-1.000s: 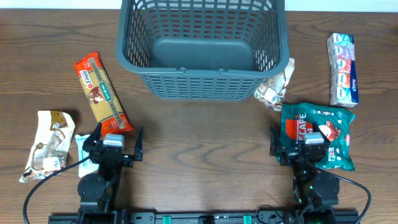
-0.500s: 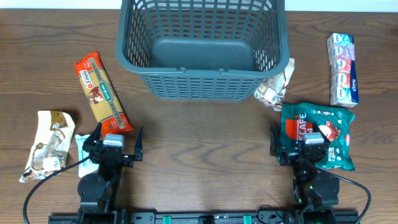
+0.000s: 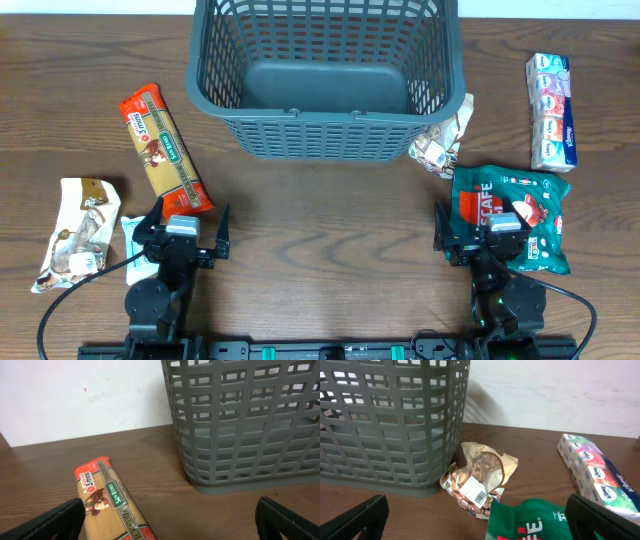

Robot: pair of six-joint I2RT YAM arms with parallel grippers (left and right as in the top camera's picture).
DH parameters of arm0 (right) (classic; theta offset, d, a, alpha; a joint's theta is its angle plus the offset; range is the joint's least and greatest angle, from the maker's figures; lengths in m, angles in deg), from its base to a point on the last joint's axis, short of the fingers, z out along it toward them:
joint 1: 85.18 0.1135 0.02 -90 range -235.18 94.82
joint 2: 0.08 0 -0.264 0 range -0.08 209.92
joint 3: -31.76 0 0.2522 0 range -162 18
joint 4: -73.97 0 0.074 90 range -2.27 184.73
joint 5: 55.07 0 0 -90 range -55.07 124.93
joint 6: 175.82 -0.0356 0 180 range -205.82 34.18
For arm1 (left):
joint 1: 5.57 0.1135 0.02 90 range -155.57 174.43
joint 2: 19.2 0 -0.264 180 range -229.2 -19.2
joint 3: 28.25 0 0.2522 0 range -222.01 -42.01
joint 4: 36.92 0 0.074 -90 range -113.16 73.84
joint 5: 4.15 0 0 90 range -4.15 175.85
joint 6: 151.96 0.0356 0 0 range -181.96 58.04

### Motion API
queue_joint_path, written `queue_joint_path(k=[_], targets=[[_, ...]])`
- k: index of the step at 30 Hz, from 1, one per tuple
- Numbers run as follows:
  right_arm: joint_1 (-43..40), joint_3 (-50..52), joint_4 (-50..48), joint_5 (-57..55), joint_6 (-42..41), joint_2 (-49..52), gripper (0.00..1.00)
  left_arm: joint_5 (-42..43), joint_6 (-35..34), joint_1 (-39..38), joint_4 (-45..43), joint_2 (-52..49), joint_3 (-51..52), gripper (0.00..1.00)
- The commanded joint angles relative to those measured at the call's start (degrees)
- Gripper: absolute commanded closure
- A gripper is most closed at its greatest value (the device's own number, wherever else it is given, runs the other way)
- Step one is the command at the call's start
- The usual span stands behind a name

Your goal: Pack container

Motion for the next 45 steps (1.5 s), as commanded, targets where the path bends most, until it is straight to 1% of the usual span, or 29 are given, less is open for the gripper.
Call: queue_joint_path(k=[1,16,17,18,19,20,23,24,26,28,31,33,37,39,40,45], targets=[[0.46,0.31,0.02,0.22,0.07,-0.31,0.01,1.68,0.79,0.28,1.53,0.39,1.16,0.01],[0.46,0.33,-0.98,0.87,0.02,-0.31,0.01,0.83,0.79,0.28,1.51,0.39,1.16,0.01],[0.44,0.33,-0.63,0.90,-0.81,-0.31,0.01,0.83,0.79,0.28,1.44,0.39,1.16,0.01],[0.44,0.31,-0.57,0.87,-3.37,-0.31,0.01,0.83,0.74,0.28,1.29,0.39,1.16,0.01],[0.44,0.28,-0.72,0.90,-5.68,-0.31,0.01,0.83,-0.76,0.28,1.09,0.39,1.16,0.01],[0.42,0.09,-0.90,0.90,-8.02,-0.31,0.01,0.81,-3.78,0.31,0.61,0.39,1.16,0.01],[0.07,-1.88,-2.21,0.85,-12.26,-0.11,0.01,0.81,-14.71,0.28,0.63,0.31,-0.48,0.01],[-0.28,-3.43,-2.51,0.83,-12.85,0.22,0.01,0.79,-17.42,0.28,1.25,0.02,-1.66,0.01],[-1.38,-7.52,-1.95,0.04,-12.83,1.99,0.01,0.28,-19.04,0.31,2.86,-1.29,-4.50,0.01],[-2.97,-13.46,0.42,-0.63,-12.81,5.97,0.01,-1.73,-18.99,0.31,5.11,-3.56,-8.17,0.01],[-5.55,-23.98,6.36,-0.02,-12.79,15.13,0.01,-5.73,-18.97,0.31,9.84,-9.20,-14.45,0.01],[-7.45,-33.57,12.26,2.56,-11.98,23.78,0.01,-5.73,-18.97,0.31,12.63,-14.38,-19.04,0.01],[-9.94,-51.76,23.28,8.39,-7.17,39.91,0.01,-5.70,-18.97,0.31,16.48,-24.74,-27.28,0.01],[-10.82,-60.72,28.79,9.60,-7.19,47.82,0.01,-5.70,-18.97,0.31,19.04,-29.79,-31.74,0.01],[-11.23,-66.69,32.50,10.27,-7.17,52.94,0.01,-5.70,-18.97,0.31,21.38,-32.76,-34.69,0.01],[-11.61,-84.02,42.38,18.38,-4.15,67.60,0.01,-5.70,-18.99,1.84,32.52,-43.65,-46.82,0.01]])
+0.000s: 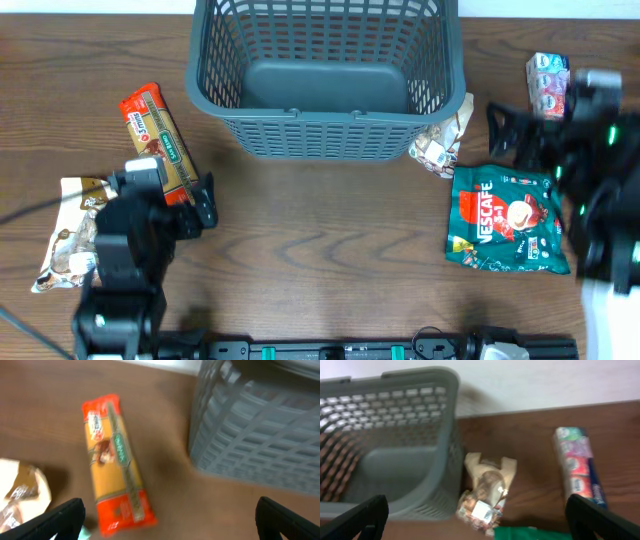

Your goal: Pack container

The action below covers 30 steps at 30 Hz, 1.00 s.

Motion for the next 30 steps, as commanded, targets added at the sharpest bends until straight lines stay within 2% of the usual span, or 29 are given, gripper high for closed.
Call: queue_joint_path(k=[1,2,3,4,6,10,11,20,30], targets=[[-0.37,-9.99,3.67,8.57,2.93,7.69,0.01,-0.72,-0.50,1.90,5.29,-5.79,-8.15,0.02],[-0.37,-11.89,3.41,9.14,3.63,9.51,0.01,-0.72,-0.48,2.84,7.76,-7.63,-10.67,0.02],[-0.39,-13.25,2.86,8.72,3.67,11.08,0.06,-0.72,-0.46,3.54,9.18,-8.74,-12.28,0.02],[-0.44,-14.12,2.54,7.76,3.67,12.28,0.17,-0.72,-0.44,4.33,10.43,-9.81,-13.79,0.02],[-0.85,-15.39,2.40,3.34,1.16,15.13,0.55,-0.70,0.17,5.75,11.45,-11.13,-15.58,0.01],[-1.66,-15.41,2.54,0.70,-0.63,20.20,0.93,-0.70,0.15,6.97,11.47,-11.32,-15.91,0.01],[-1.84,-15.41,2.38,0.68,-0.63,21.42,0.99,-0.70,0.15,7.02,11.67,-11.32,-15.91,0.01],[-1.70,-15.41,-0.46,1.25,-0.61,32.15,0.99,-0.68,0.17,7.02,12.48,-11.34,-15.91,0.01],[-1.42,-15.41,-5.51,9.79,2.93,34.82,0.99,-0.70,0.15,7.02,14.23,-11.34,-15.91,0.01]])
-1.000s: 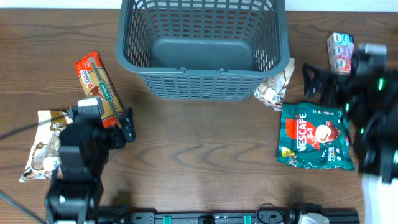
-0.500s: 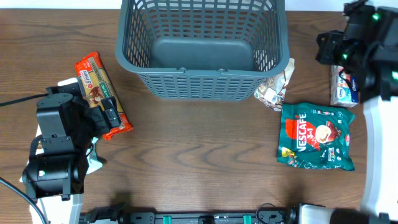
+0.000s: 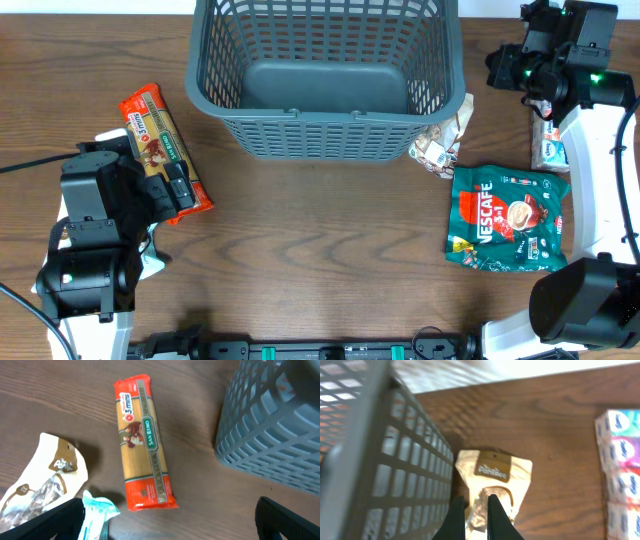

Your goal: Pack container

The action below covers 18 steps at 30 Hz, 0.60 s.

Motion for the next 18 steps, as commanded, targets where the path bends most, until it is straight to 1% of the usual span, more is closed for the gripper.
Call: queue_joint_path(k=[1,4,9,18], targets=[[0.09,-0.74,-0.61,6.01,3.15,0.24,0.99,-0.70,0.13,0.35,0.79,-0.11,-1.03,0.01],[0.11,-0.74,-0.61,10.54,5.18,0.24,0.99,-0.70,0.13,0.35,0.90,-0.11,-1.03,0.01],[0.11,-0.74,-1.01,12.83,5.29,0.24,0.99,-0.70,0.13,0.35,0.90,-0.11,-1.03,0.01],[0.11,-0.74,-1.05,18.58,7.85,0.24,0.99,-0.72,0.15,0.35,0.90,-0.11,-1.03,0.01]])
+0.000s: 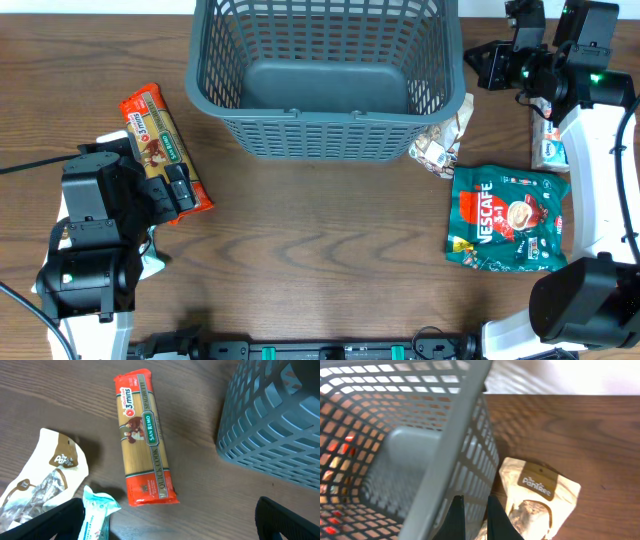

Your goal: Pack container

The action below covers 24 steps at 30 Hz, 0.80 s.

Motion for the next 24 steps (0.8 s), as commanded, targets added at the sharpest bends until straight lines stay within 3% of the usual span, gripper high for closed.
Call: queue_joint_path(k=[1,24], targets=[[0.11,-0.74,-0.04,4.33,2.10,0.24,0.99,-0.72,0.15,0.35,0.11,-0.11,-1.03,0.01],[3.15,-0.68,0.00,9.22,5.53,0.26,0.99,-0.72,0.37,0.35,0.15,-0.11,-1.03,0.01]])
